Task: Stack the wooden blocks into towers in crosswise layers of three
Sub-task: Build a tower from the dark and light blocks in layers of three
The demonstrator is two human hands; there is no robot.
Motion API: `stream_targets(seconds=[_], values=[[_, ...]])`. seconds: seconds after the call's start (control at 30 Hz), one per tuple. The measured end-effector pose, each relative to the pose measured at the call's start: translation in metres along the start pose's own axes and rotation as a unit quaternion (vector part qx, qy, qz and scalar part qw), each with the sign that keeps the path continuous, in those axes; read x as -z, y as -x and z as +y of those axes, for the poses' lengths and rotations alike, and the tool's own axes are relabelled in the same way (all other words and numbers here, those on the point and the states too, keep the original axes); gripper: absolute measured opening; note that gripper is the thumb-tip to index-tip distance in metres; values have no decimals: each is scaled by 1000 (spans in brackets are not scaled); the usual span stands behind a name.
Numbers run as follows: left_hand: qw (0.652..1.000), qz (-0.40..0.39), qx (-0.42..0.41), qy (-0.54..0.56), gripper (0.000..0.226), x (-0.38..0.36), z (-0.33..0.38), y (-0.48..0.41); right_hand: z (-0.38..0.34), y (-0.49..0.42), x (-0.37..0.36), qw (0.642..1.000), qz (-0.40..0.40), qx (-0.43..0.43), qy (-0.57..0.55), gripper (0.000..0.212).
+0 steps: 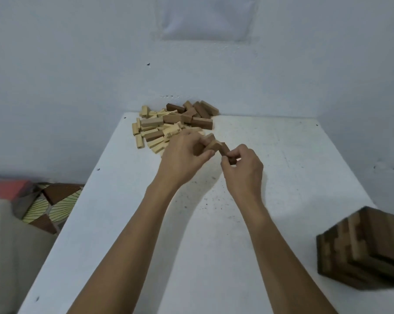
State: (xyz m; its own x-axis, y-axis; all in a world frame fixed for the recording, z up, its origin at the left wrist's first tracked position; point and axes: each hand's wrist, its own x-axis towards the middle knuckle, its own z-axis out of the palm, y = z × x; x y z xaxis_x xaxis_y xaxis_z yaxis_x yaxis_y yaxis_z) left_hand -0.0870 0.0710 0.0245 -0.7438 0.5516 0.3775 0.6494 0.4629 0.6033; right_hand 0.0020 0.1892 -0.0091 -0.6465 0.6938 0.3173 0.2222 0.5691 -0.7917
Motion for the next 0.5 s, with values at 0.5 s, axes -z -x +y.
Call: stream_targets(seconds=[0.5], values=[[942,-13,327,73,28,-12,48,125,24,114,69,983,-127,81,107,17]])
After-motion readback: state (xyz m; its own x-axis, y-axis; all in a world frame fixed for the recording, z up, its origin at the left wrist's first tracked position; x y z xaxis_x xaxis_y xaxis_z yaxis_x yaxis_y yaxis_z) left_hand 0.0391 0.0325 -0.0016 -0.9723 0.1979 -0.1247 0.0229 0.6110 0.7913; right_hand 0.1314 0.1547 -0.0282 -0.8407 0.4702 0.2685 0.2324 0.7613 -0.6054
